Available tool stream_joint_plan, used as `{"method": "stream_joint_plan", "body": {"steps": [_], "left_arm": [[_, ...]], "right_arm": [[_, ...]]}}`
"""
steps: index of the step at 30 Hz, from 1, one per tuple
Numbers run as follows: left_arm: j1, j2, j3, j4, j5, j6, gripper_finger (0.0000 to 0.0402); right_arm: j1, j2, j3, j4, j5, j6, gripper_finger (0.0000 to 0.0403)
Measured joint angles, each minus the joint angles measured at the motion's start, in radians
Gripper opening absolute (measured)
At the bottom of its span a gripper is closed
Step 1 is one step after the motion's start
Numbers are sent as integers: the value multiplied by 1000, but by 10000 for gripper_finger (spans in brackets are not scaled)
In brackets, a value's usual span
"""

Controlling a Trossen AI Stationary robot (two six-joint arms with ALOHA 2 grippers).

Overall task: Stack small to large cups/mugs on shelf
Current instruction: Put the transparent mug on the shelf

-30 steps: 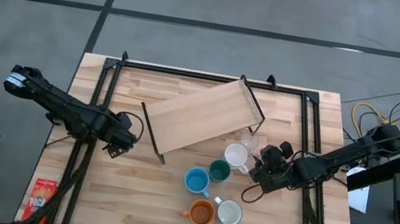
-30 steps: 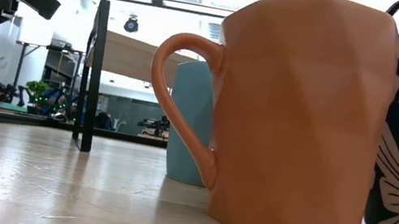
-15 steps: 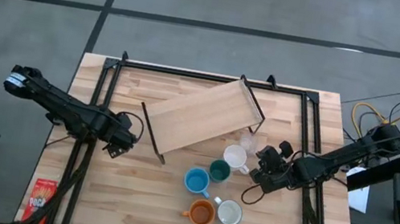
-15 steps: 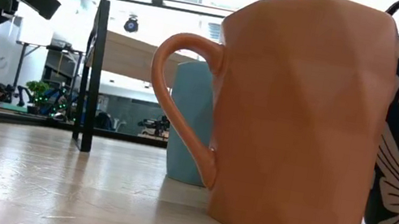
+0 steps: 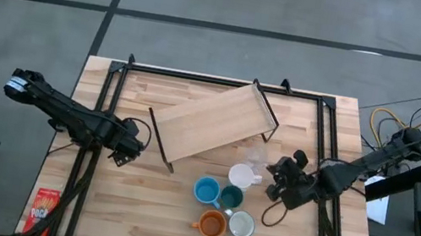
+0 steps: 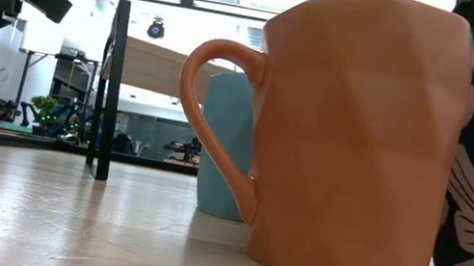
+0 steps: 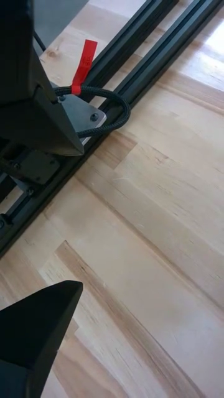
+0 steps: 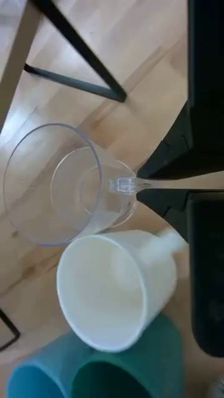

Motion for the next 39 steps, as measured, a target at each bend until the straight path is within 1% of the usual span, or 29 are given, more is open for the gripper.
{"method": "stream_joint_plan", "body": {"steps": [5,9,15,18,22,26,28,31,34,39], "left_arm": [[0,0,0,0,-1,0,331],[0,0,0,0,-1,0,331],[0,0,0,0,-1,0,331],[0,0,0,0,-1,1,331],[0,0,0,0,-1,1,331],[0,0,0,0,-1,1,331],[0,0,0,-1,-1,1,331],[0,0,0,0,-1,3,331],[0,0,0,0,-1,3,331],[0,0,0,-1,-1,3,331]], "right_arm": [[57,-53,41,-101,29,57,9],[69,-95,92,-151,51,43,9],[57,-139,236,-276,110,-12,9],[35,-142,315,-327,116,-49,9],[-39,-138,397,-330,119,-137,9],[-151,-119,473,-346,46,-231,9],[-211,-103,503,-345,33,-279,9],[-300,-66,546,-344,16,-342,9],[-392,-16,591,-339,-68,-410,9],[-523,90,690,-308,-102,-532,9]]}}
